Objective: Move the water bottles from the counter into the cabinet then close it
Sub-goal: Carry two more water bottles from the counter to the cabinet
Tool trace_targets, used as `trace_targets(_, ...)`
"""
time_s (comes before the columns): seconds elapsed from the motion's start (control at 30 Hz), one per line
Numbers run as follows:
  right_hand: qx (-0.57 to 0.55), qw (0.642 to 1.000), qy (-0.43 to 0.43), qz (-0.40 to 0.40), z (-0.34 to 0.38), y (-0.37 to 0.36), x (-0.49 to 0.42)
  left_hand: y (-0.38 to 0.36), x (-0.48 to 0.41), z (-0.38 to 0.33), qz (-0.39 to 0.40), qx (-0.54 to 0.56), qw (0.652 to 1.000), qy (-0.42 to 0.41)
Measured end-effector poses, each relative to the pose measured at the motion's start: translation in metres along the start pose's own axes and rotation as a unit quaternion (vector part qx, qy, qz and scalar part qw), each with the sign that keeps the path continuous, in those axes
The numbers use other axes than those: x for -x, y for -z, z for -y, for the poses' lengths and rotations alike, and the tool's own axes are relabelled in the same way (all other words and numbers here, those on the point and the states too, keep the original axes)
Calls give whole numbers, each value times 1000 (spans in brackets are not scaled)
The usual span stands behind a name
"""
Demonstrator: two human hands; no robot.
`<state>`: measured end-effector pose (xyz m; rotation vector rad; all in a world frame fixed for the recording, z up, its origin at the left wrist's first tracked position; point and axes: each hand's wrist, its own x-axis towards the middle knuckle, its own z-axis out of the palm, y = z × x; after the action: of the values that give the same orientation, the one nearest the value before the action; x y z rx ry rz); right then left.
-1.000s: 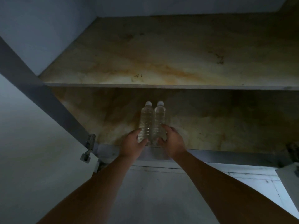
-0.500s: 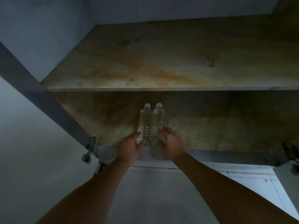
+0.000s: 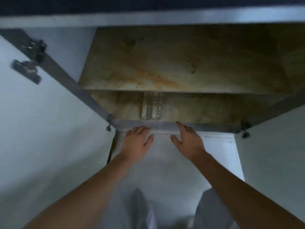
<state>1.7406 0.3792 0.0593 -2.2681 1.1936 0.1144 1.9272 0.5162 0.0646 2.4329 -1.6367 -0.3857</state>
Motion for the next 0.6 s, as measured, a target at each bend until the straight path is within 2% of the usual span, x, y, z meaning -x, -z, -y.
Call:
trace_targets(0.1, 37, 999, 17, -15, 18, 71, 71, 88, 46, -35, 70, -55, 996, 2)
trace_targets(0.17, 52, 998, 23, -19, 35, 121, 117, 150, 71, -60, 84, -77, 994, -5)
trace_targets(0.3, 69, 998, -8, 7, 79, 227, 212, 276, 122, -121, 56, -88, 994, -27)
trace_targets(0.4, 62, 998, -23, -4, 113, 303, 276, 359, 157, -162, 35, -75, 996, -31)
trace_targets(0.6, 40, 996, 13, -80, 159, 381, 352, 448, 210, -211, -15, -96, 995, -24)
